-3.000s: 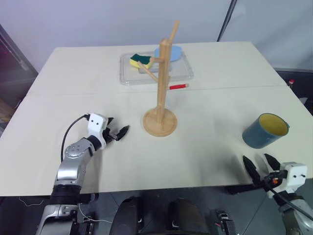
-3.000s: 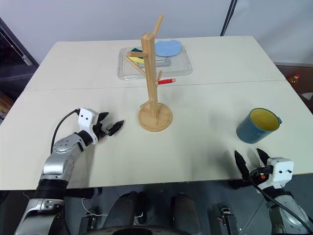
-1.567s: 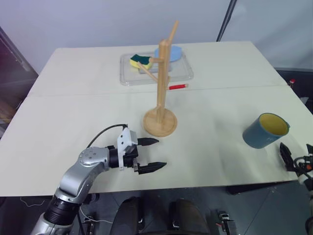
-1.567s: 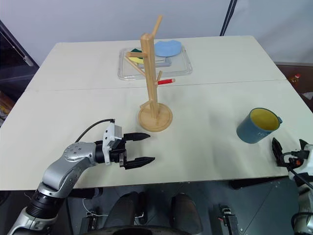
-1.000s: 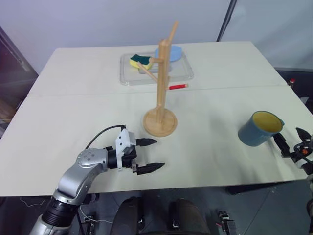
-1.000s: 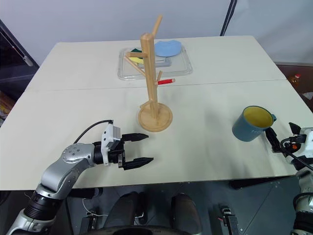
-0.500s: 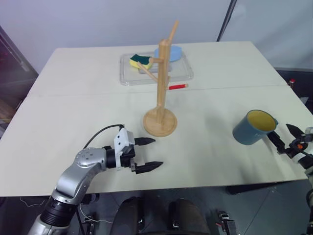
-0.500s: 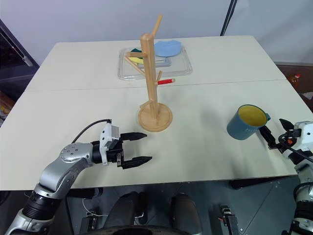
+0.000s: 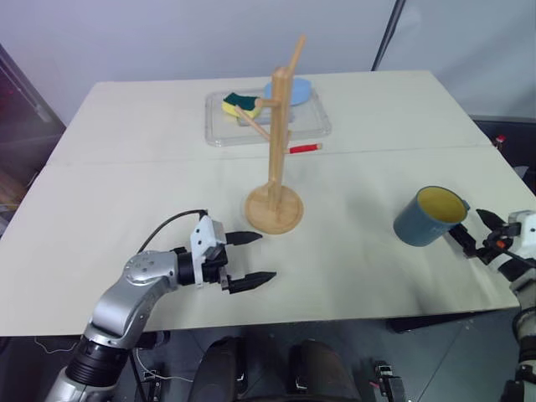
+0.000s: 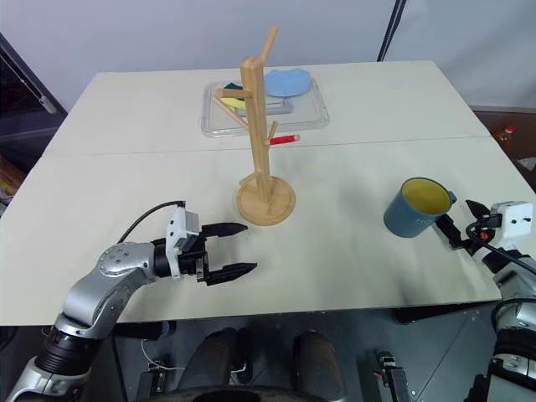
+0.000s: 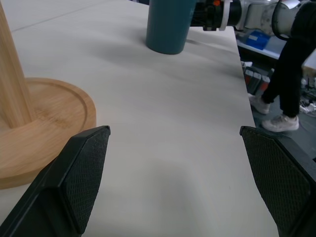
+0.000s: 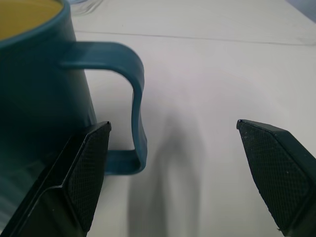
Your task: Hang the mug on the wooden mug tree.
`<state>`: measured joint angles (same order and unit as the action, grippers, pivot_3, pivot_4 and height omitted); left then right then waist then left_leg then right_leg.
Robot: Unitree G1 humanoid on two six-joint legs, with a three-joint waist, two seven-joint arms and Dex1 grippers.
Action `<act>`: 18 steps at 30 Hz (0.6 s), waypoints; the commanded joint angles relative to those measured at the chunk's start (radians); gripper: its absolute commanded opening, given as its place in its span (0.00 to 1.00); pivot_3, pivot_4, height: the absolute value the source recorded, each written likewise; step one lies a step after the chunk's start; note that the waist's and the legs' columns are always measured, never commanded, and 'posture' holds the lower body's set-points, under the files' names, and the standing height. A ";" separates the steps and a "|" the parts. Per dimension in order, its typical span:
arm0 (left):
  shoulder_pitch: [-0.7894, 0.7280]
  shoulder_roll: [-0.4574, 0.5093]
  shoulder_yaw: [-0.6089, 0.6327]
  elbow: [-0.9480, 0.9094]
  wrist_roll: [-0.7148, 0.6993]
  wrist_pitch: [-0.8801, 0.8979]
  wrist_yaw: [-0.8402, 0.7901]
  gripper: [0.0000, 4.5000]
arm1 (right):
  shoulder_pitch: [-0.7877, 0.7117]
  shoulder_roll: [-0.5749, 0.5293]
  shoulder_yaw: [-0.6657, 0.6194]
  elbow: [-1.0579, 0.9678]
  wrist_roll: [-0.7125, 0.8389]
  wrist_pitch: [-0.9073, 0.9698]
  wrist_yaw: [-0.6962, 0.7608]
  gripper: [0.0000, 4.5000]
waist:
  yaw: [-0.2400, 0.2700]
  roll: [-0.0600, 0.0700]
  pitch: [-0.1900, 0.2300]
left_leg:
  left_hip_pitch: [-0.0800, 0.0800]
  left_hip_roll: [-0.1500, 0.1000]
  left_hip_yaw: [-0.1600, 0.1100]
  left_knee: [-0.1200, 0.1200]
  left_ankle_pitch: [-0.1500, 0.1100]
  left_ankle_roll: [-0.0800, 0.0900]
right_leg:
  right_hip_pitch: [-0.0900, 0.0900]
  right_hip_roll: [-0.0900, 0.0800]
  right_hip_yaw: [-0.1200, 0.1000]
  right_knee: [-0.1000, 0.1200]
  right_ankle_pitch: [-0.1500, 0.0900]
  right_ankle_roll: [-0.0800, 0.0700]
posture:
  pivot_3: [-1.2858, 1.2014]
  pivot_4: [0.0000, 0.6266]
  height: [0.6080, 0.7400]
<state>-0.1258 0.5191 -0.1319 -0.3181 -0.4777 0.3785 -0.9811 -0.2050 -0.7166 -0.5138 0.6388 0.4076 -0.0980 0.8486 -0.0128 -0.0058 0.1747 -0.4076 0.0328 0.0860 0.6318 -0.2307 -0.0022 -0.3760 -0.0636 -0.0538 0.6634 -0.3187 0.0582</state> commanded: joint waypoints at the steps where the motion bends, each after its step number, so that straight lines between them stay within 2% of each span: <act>1: -0.002 0.002 0.021 -0.042 -0.025 -0.007 0.000 1.00 | -0.028 -0.021 -0.003 0.015 0.004 -0.027 0.015 0.90 | 0.000 0.000 0.000 | 0.000 0.000 0.000 0.000 0.000 0.000 | 0.000 0.000 0.000 0.000 0.000 0.000 | 0.52 0.24 1.00; 4: -0.002 0.004 0.021 -0.043 -0.028 -0.006 0.002 1.00 | -0.040 -0.020 -0.002 0.028 0.009 -0.026 0.033 0.64 | 0.001 0.000 0.000 | 0.000 0.000 0.000 0.000 0.000 0.000 | 0.000 0.000 0.000 0.000 0.000 0.000 | 0.52 0.24 1.00; 9: -0.002 0.005 0.020 -0.043 -0.030 -0.006 0.004 1.00 | -0.045 -0.017 -0.002 0.033 0.015 -0.022 0.053 0.05 | 0.001 0.000 0.000 | 0.000 0.000 0.000 0.000 0.000 0.000 | 0.000 0.000 0.000 0.000 0.000 0.000 | 0.52 0.24 1.00; 10: -0.002 0.006 0.020 -0.043 -0.031 -0.006 0.004 1.00 | -0.044 -0.015 -0.003 0.029 0.017 -0.019 0.056 0.00 | 0.001 0.000 0.000 | 0.000 0.000 0.000 0.000 0.000 0.000 | 0.000 0.000 0.000 0.000 0.000 0.000 | 0.52 0.24 1.00; 14: 0.001 0.009 0.023 -0.047 -0.033 -0.006 0.004 1.00 | -0.013 -0.003 -0.013 -0.024 0.035 -0.012 0.061 0.00 | 0.001 0.000 0.000 | 0.000 0.000 0.000 0.000 0.000 0.000 | 0.000 0.000 0.000 0.000 0.000 0.000 | 0.52 0.24 1.00; 18: 0.003 0.010 0.026 -0.044 -0.031 -0.009 0.005 1.00 | 0.064 0.017 -0.008 -0.188 0.017 -0.044 0.020 0.00 | 0.002 0.000 0.000 | 0.000 0.000 0.000 0.000 0.000 0.000 | 0.000 0.000 0.000 0.000 0.000 0.000 | 0.52 0.24 1.00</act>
<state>-0.1231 0.5240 -0.1295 -0.3271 -0.4920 0.3799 -0.9776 -0.1589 -0.7010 -0.5089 0.5447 0.4167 -0.1120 0.8826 -0.0113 -0.0059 0.1748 -0.4076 0.0329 0.0859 0.6318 -0.2307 -0.0022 -0.3757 -0.0637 -0.0539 0.6633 -0.3187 0.0582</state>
